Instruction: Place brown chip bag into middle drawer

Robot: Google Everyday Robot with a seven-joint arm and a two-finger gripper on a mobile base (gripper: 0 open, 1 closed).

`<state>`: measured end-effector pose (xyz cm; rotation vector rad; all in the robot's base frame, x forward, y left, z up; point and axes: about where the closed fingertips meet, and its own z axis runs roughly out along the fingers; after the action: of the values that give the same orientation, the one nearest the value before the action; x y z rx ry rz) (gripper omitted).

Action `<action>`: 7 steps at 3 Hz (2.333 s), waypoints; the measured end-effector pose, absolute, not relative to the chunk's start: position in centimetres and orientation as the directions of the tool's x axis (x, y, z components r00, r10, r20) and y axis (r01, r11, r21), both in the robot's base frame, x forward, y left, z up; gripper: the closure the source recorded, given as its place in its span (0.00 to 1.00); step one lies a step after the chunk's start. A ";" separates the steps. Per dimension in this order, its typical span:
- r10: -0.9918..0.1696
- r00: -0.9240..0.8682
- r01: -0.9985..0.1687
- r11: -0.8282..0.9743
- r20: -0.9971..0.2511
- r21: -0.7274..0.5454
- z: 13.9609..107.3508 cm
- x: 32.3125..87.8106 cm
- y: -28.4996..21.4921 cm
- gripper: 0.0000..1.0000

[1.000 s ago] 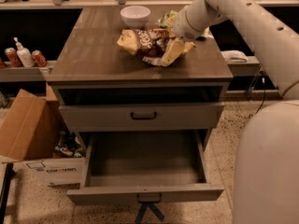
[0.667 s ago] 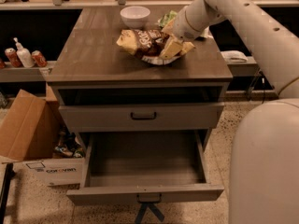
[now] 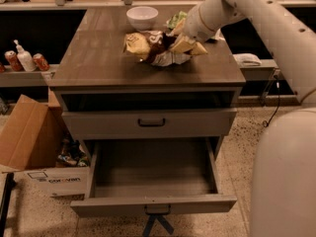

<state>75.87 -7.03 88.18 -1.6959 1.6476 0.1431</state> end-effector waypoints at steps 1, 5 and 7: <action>-0.739 0.271 -0.877 0.075 -0.617 -0.475 92.9 70.1 -8.1 1.00; -0.715 0.229 -0.924 0.053 -0.660 -0.378 91.9 58.3 -9.1 1.00; -0.748 0.119 -0.965 0.067 -0.653 -0.253 84.4 52.4 -8.3 1.00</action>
Offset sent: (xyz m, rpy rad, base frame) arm -0.1760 -0.0477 0.0912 0.2133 -0.0398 0.1982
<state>52.38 -8.35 84.44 -1.7267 1.6750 0.4107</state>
